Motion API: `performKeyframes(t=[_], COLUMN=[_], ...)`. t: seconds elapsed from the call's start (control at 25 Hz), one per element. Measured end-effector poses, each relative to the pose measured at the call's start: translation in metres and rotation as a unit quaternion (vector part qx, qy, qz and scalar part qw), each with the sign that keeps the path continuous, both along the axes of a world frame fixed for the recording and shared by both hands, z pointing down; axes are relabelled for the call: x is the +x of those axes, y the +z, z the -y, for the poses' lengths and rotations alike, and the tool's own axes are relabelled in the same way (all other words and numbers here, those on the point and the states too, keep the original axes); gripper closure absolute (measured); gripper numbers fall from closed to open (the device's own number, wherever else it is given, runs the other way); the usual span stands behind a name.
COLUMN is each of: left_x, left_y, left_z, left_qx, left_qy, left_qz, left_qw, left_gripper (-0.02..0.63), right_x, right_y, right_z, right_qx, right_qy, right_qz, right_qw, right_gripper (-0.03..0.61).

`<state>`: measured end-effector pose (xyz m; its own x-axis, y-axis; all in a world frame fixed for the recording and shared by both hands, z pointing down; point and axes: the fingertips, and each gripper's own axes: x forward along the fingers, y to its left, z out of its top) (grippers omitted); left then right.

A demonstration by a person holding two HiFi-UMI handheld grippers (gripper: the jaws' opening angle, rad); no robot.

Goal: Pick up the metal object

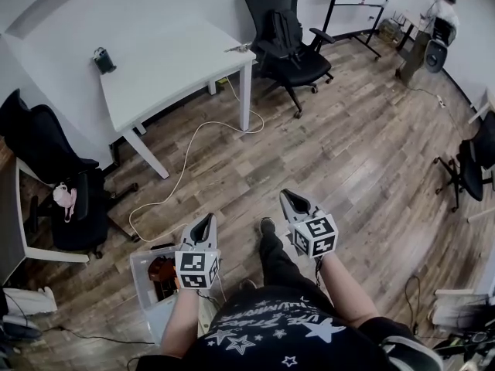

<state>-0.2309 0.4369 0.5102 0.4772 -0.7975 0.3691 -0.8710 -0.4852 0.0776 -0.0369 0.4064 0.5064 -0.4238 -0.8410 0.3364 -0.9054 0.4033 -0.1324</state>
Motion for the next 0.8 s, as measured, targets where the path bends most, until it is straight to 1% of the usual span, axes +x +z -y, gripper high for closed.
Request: performKeyframes(t=[0.28, 0.64, 0.8], left_x=[0.026, 0.075, 0.105], left_y=[0.002, -0.013, -0.018], left_z=[0.108, 0.257, 0.318], left_qx=[-0.006, -0.001, 0.005], left_qy=[-0.008, -0.039, -0.044], left_qz=[0.010, 0.024, 0.031], left_qw=[0.9999, 0.9989, 0.9985], left_gripper=[0.594, 0.594, 0.594], right_x=[0.028, 0.073, 0.101], right_y=[0.009, 0.002, -0.001], right_z=[0.120, 0.285, 0.347], right_qx=[-0.008, -0.007, -0.003], right_qy=[-0.004, -0.037, -0.045], right_qz=[0.015, 0.026, 0.031], right_qw=[1.000, 0.999, 0.999], right_gripper=[0.526, 0.528, 0.526])
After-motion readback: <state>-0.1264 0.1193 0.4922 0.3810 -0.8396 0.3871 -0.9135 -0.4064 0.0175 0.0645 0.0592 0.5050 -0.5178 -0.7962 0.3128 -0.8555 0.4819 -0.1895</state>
